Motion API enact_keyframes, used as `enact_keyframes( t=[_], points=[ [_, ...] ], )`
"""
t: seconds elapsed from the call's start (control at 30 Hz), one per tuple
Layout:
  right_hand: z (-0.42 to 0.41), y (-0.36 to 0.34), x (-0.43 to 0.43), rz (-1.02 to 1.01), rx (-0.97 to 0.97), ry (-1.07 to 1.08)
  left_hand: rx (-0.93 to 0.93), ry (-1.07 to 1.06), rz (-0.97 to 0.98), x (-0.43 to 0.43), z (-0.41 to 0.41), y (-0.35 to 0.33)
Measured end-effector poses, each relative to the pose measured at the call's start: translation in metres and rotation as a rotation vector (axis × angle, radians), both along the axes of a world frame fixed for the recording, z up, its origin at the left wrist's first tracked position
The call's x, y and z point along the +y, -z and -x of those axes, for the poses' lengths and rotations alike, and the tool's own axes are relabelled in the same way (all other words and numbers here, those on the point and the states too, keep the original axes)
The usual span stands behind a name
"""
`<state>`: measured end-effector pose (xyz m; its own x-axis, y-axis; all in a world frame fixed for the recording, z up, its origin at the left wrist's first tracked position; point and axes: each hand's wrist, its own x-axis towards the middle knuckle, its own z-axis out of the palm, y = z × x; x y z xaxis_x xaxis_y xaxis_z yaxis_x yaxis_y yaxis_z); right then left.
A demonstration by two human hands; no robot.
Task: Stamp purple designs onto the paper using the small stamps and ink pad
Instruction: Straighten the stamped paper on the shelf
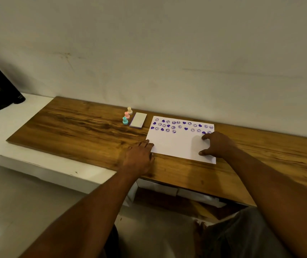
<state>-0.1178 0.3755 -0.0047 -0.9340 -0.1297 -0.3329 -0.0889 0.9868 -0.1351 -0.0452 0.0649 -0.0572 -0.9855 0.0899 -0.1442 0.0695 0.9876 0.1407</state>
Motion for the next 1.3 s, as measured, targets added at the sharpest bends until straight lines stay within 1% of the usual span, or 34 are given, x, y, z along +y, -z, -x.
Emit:
enact_keyframes(
  t=[0.37,0.93,1.07,1.2,1.3],
  points=[
    [-0.002,0.0,-0.004,0.009,0.017,0.028,0.016,-0.001,0.004,0.0,0.001,0.0],
    [0.0,0.007,-0.004,-0.003,0.024,0.007,0.028,-0.011,0.01,-0.001,0.0,0.002],
    [0.001,0.009,-0.003,0.01,0.038,0.006,0.033,-0.004,0.033,0.0,-0.001,0.0],
    [0.003,0.01,-0.003,0.03,0.032,0.011,0.045,-0.009,0.011,0.0,-0.003,-0.003],
    [0.006,0.01,-0.003,0.058,0.091,0.019,0.072,-0.007,-0.02,0.0,-0.003,-0.002]
  ],
)
